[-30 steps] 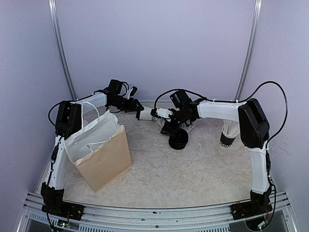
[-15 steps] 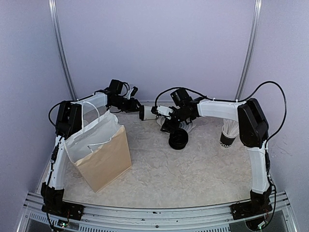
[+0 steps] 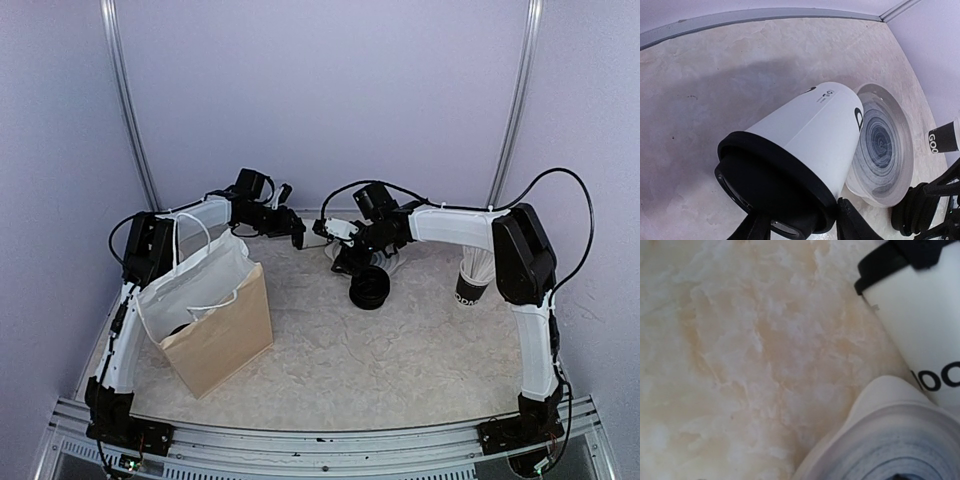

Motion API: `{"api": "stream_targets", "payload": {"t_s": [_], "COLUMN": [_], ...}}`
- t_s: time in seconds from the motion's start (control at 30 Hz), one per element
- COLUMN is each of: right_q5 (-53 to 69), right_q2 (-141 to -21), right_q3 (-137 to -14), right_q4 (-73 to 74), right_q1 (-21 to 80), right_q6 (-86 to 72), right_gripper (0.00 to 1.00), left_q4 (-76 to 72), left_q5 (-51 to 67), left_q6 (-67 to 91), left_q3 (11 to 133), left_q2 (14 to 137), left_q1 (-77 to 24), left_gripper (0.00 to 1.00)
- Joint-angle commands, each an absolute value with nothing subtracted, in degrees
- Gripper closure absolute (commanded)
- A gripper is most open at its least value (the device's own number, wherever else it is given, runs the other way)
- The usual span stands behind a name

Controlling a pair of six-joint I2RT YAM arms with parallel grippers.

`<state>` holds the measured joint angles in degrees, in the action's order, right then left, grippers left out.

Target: Pack the takeout coffee

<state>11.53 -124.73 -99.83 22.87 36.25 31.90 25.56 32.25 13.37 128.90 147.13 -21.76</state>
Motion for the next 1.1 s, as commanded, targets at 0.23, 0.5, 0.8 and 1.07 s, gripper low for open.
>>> {"api": "stream_targets", "payload": {"t_s": [0.23, 0.5, 0.8, 1.07], "right_q5": [13.0, 14.9, 15.3, 12.1], "right_q2": [-125.1, -121.3, -112.4, -102.3], "right_q3": [-100.2, -100.1, -95.4, -87.9], "right_q4": [23.6, 25.9, 27.4, 27.6], "right_q1": [36.5, 36.5, 36.4, 36.0], "right_q6": [31.0, 30.3, 29.5, 30.4], "right_gripper": [0.23, 0.23, 0.23, 0.23], "left_q4": [25.6, 27.1, 30.9, 34.7], "left_q5": [29.7, 24.4, 15.2, 3.3], "left_q6": [13.3, 7.2, -0.6, -8.9], "left_q3": [129.9, 124.9, 125.5, 123.3], "left_q2": [147.7, 136.4, 124.9, 110.8], "left_q1": [-21.6, -21.6, -23.8, -30.8], "left_gripper": [0.7, 0.7, 0.7, 0.7]}}
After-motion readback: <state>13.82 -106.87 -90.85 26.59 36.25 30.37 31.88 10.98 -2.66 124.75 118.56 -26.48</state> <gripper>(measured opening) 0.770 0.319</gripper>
